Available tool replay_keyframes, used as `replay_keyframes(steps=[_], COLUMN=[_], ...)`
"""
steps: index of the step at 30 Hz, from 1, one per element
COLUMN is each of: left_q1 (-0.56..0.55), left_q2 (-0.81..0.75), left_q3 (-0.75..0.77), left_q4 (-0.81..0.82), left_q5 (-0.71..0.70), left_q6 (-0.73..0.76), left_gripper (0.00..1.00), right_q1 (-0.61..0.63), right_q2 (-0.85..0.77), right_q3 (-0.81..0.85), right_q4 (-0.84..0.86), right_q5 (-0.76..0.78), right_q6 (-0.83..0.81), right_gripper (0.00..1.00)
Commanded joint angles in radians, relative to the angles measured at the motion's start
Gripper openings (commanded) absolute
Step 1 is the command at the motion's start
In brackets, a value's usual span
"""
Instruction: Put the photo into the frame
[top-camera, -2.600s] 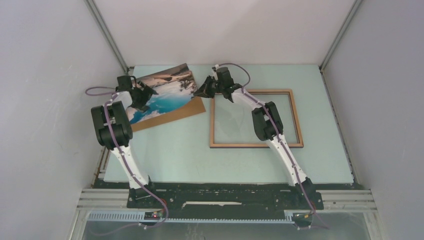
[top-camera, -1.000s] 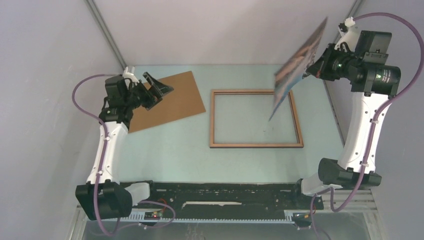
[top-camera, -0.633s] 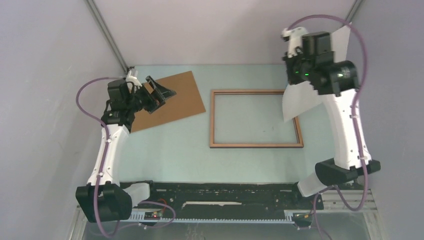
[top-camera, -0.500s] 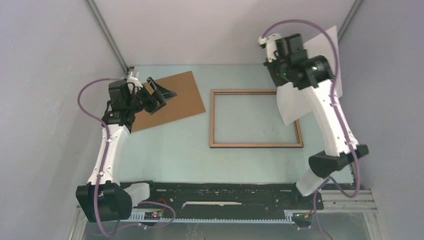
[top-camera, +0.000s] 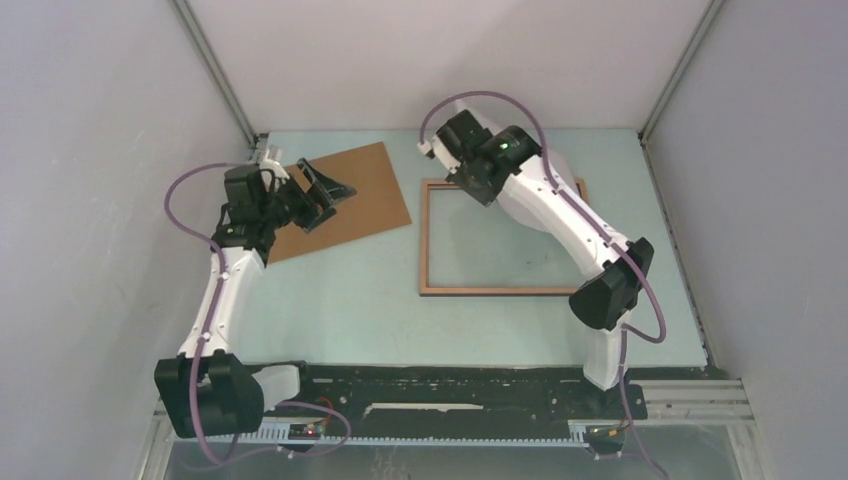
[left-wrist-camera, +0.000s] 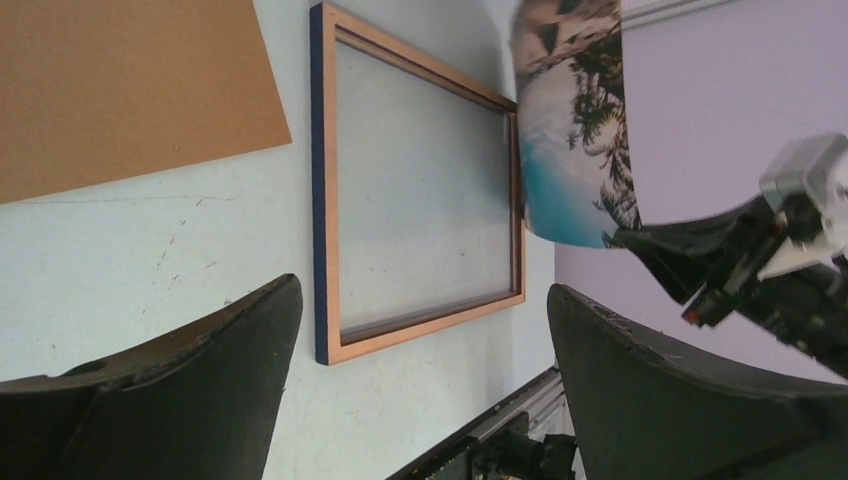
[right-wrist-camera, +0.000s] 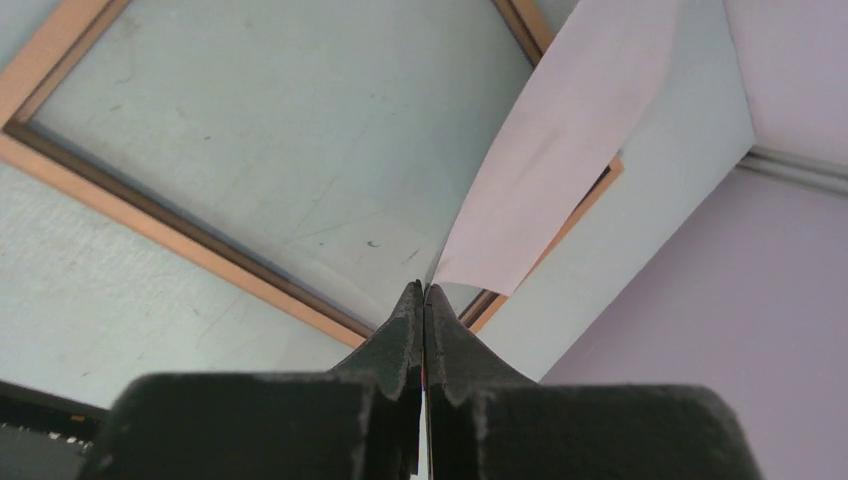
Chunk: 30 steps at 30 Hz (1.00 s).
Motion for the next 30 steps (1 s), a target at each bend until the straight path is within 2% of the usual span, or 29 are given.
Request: replay_keyframes(steps=[1,5,7,10,16,18,21,26,30], left_q1=[-0.001,0.0,0.001,0.0,-0.054,-0.08,-0.175,-0.284,-0.341], left_q2=[0.027,0.031,0.044,0.078,0.15,0.196,0.264,0.366,0.432], left_q3=[-0.112,-0.296,-0.407,-0.519,-0.541,-0.537,-0.521,-0.484,-0.444], left_q4=[0.163,0.425,0.625,0.823,0.879,0.91,0.975,1.036,1.044], left_q5=[0.041,0.052,0.063,0.046,0.013,0.019,0.014,-0.019,-0.049], left_q6=[-0.131,-0.374,-0.535,-0.714,-0.798,-0.836,-0.884,-0.966,-0.957], left_gripper=[1.0,1.0,1.0,1.0,0.99,0.95,0.92,0.84,0.75], right_q1=[0.076,0.122,0.126,0.142,0.209,0.222,0.254,0.28,0.288], right_q2=[0.033,0.104,0.135,0.147,0.066,0.034,-0.01,-0.032,-0.058], right_q3=[-0.001,-0.002,-0.018,-0.105,-0.326,-0.365,-0.421,-0.454,-0.48], right_q4=[-0.038,-0.064,-0.068,-0.01,0.199,0.241,0.295,0.303,0.332], right_q5=[0.004,-0.099,-0.179,-0.247,-0.171,-0.132,-0.096,-0.043,-0.045], right_q6=[0.021,0.117,0.175,0.248,0.361,0.403,0.419,0.447,0.456], right_gripper=[0.0,0.0,0.0,0.0,0.0,0.0,0.0,0.0,0.0])
